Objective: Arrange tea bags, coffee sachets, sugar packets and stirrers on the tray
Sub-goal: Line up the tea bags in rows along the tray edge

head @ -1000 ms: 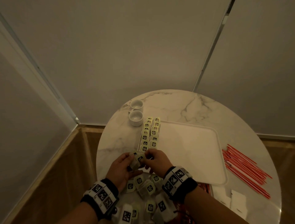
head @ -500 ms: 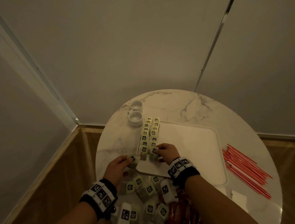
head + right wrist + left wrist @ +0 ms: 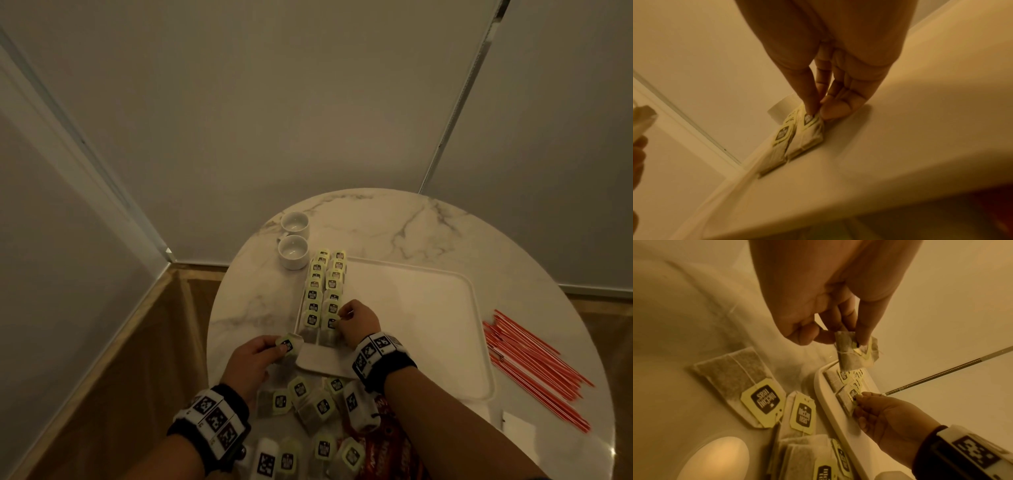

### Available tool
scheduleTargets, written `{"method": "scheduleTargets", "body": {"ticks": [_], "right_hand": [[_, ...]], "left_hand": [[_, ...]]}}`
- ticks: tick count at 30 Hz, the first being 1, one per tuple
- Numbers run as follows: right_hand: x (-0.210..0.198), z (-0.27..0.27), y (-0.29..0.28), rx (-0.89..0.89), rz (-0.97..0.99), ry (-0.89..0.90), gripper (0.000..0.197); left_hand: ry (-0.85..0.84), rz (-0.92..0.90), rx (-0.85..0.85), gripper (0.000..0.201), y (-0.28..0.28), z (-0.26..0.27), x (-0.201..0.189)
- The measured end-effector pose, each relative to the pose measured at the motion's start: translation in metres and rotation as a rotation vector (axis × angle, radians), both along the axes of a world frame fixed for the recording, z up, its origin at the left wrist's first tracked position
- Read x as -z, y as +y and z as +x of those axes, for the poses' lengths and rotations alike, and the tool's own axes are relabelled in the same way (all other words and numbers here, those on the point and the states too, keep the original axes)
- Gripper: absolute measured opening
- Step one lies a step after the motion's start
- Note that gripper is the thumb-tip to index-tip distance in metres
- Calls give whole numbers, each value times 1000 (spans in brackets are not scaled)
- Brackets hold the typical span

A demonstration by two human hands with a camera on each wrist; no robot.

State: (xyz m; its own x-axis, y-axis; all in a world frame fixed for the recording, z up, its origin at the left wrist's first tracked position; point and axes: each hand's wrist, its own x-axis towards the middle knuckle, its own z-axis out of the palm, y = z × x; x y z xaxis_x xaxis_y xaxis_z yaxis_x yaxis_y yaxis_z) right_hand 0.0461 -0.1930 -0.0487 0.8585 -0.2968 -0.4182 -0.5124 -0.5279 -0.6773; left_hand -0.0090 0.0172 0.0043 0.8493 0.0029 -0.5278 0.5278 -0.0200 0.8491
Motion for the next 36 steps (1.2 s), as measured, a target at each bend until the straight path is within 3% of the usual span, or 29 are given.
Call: {"method": "scheduleTargets", "body": {"ticks": [15,19,22,27,36], "right_hand": [[-7,-5,0,42,77,-44,23],[-31,-25,8,9,283,-82,12],[-46,-43,21,-115,484,21,24],[-45,-48,31,-160,486,8,5],[-42,-43,31,-49,440,-40,3]], "left_hand": [[-8,52,85,17,-8,2,1],[-11,51,87,16,-11,5,0],[-10,56,70,18,-13,6,3],[-23,45,67,17,-16,8,5],[1,-10,72,22,-18,4,6]]}}
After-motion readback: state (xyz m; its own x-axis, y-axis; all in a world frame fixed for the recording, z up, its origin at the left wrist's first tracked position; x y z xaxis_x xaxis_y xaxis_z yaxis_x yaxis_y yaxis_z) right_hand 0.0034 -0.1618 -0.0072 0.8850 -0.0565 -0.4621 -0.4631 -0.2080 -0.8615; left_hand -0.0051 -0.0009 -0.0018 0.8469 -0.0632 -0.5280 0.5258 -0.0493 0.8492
